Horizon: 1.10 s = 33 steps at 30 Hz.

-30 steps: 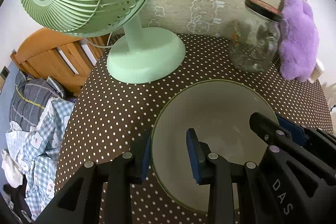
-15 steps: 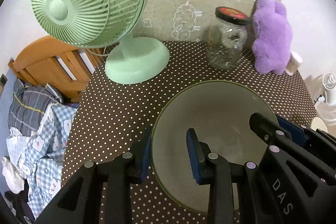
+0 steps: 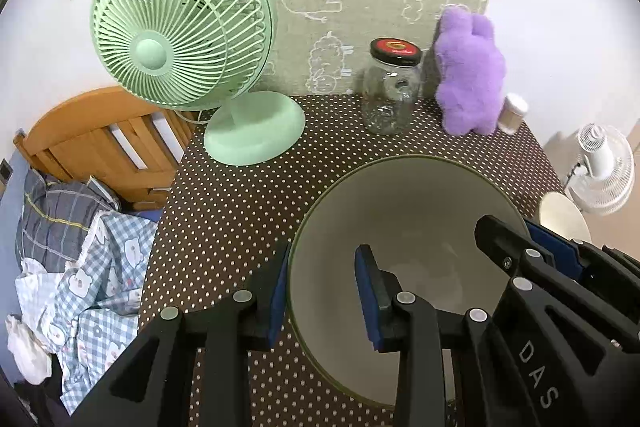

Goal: Organize plates and bowls
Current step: 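Lift the second grey bowl with both tools and carry it away from the fan, then carry the held bowl with both tools over the first grey bowl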

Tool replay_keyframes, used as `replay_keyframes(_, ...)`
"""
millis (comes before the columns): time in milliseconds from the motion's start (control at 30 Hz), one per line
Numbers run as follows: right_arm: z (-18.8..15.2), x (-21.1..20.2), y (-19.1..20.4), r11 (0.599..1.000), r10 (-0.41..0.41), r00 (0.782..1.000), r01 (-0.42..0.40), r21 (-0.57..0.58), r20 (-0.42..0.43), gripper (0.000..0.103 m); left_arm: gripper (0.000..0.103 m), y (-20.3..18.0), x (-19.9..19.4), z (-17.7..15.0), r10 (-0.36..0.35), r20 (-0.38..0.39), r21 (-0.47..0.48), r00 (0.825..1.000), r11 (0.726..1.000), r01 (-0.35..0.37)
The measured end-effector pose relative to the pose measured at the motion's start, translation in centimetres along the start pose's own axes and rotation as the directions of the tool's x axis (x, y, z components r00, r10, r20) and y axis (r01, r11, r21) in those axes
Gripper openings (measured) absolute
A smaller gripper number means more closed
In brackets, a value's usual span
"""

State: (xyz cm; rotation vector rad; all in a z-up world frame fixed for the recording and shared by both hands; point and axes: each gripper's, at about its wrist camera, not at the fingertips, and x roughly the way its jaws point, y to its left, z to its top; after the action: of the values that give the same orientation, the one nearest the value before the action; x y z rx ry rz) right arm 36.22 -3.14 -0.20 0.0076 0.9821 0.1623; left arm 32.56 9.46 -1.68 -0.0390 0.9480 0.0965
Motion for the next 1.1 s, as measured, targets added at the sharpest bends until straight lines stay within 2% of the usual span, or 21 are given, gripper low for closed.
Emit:
replay_keyframes(567,-6.7,-6.2,1.0,0.999,-0.030,1.000,0.030,0.026,0.002,0.025,0.031,0.9,-5.5,-6.2,-0.033,0.002,0.029,0.999,0.999,0.033)
replay_keyframes(1100,-12.4,-6.9,1.2,0.996,-0.066,0.996,0.069,0.056,-0.065,0.025,0.031,1.3,-5.6,-11.4,-0.067,-0.072,0.053,0.995,0.996,0.071)
